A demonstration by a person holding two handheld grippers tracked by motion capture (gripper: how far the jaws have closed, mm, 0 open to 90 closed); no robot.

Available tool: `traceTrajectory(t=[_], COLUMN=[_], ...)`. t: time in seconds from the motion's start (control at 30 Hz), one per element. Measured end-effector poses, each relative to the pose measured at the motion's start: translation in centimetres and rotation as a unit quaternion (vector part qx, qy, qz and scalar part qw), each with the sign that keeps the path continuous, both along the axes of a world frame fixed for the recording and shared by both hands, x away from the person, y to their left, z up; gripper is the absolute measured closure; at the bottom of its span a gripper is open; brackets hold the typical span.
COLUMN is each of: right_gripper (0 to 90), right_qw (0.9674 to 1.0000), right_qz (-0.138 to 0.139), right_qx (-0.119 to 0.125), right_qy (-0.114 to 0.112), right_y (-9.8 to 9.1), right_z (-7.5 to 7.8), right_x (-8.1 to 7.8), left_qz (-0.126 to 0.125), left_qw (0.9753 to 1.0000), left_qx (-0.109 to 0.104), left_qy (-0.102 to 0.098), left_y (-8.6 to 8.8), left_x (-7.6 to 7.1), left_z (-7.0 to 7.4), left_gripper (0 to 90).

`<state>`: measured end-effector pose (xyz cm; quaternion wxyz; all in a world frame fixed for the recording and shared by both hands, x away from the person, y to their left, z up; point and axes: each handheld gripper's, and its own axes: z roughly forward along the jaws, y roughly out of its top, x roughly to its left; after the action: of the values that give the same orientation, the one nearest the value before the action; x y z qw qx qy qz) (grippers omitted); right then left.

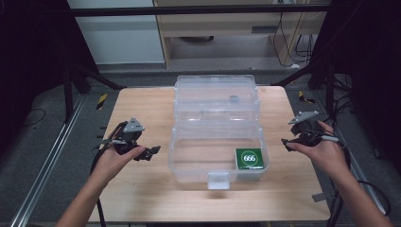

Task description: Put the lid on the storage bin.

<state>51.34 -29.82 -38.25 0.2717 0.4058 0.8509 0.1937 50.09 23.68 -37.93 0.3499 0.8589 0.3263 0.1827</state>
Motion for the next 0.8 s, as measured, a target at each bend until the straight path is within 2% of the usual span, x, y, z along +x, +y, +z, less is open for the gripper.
traceTrajectory(t=[0.03,0.07,0.1,0.13,0.17,0.2,0.23,0.33,0.37,0.4,0.43,0.47,0.5,0.53,0.57,0.6,0.63,0.67,0.8], right_gripper=[21.1,25.0,25.0,29.8,29.8,31.9,31.9,37.1,39.7,42.2,42.2,44.2,44.2,45.9,45.9,48.0,48.0,49.0,52.3], right_qw=[1.0,0.9998,0.9998,0.9994,0.9994,0.9985,0.9985,0.9967,0.995,0.9944,0.9944,0.9924,0.9924,0.9904,0.9904,0.988,0.988,0.9851,0.98], right_qz=[0.0,0.018,0.018,0.033,0.033,0.051,0.051,0.074,0.091,0.098,0.098,0.114,0.114,0.129,0.129,0.144,0.144,0.161,0.189], right_qx=[0.0,-0.004,-0.004,-0.01,-0.01,-0.019,-0.019,-0.027,-0.028,-0.026,-0.026,-0.027,-0.027,-0.034,-0.034,-0.045,-0.045,-0.052,-0.059], right_qy=[0.0,-0.002,-0.002,-0.005,-0.005,-0.01,-0.01,-0.018,-0.028,-0.03,-0.03,-0.036,-0.036,-0.035,-0.035,-0.033,-0.033,-0.027,-0.017], right_y=[0.0,0.3,0.3,0.7,0.7,1.4,1.4,2.6,3.5,4.0,4.0,4.9,4.9,6.0,6.0,7.0,7.0,8.0,9.7], right_z=[0.0,1.5,1.5,3.1,3.1,4.6,4.6,6.7,8.0,8.6,8.6,9.7,9.7,10.3,10.3,10.6,10.6,10.7,10.8], right_x=[0.0,-0.1,-0.1,0.0,0.0,0.3,0.3,0.6,0.8,0.9,0.9,1.1,1.1,1.3,1.3,1.5,1.5,1.8,2.5], left_qz=[-0.01,-0.029,-0.029,-0.054,-0.054,-0.078,-0.078,-0.099,-0.108,-0.115,-0.115,-0.125,-0.125,-0.131,-0.131,-0.139,-0.139,-0.15,-0.166], left_qw=[0.9999,0.9995,0.9995,0.9981,0.9981,0.9959,0.9959,0.9935,0.9923,0.9915,0.9915,0.9901,0.9901,0.9894,0.9894,0.9881,0.9881,0.9865,0.9832], left_qx=[0.003,0.013,0.013,0.028,0.028,0.046,0.046,0.055,0.059,0.06,0.06,0.063,0.063,0.062,0.062,0.064,0.064,0.066,0.076], left_qy=[-0.003,-0.001,-0.001,-0.006,-0.006,-0.009,-0.009,-0.01,-0.011,-0.01,-0.01,-0.013,-0.013,-0.014,-0.014,-0.013,-0.013,-0.012,-0.005], left_y=[-0.5,-1.5,-1.5,-2.6,-2.6,-3.7,-3.7,-5.2,-5.9,-6.3,-6.3,-6.9,-6.9,-7.4,-7.4,-7.8,-7.8,-8.2,-9.0], left_x=[-0.3,-1.2,-1.2,-2.0,-2.0,-2.6,-2.6,-3.4,-3.6,-3.7,-3.7,-3.8,-3.8,-3.8,-3.8,-3.9,-3.9,-3.9,-3.9], left_z=[0.7,1.9,1.9,2.8,2.8,3.3,3.3,3.6,3.6,3.6,3.6,3.6,3.6,3.6,3.6,3.5,3.5,3.5,3.1], left_gripper=[3.0,3.4,3.4,3.4,3.3,3.5,3.6,3.9,4.1,4.2,4.9,5.4,5.8,5.8,5.8,6.0,6.4,7.5,9.8])
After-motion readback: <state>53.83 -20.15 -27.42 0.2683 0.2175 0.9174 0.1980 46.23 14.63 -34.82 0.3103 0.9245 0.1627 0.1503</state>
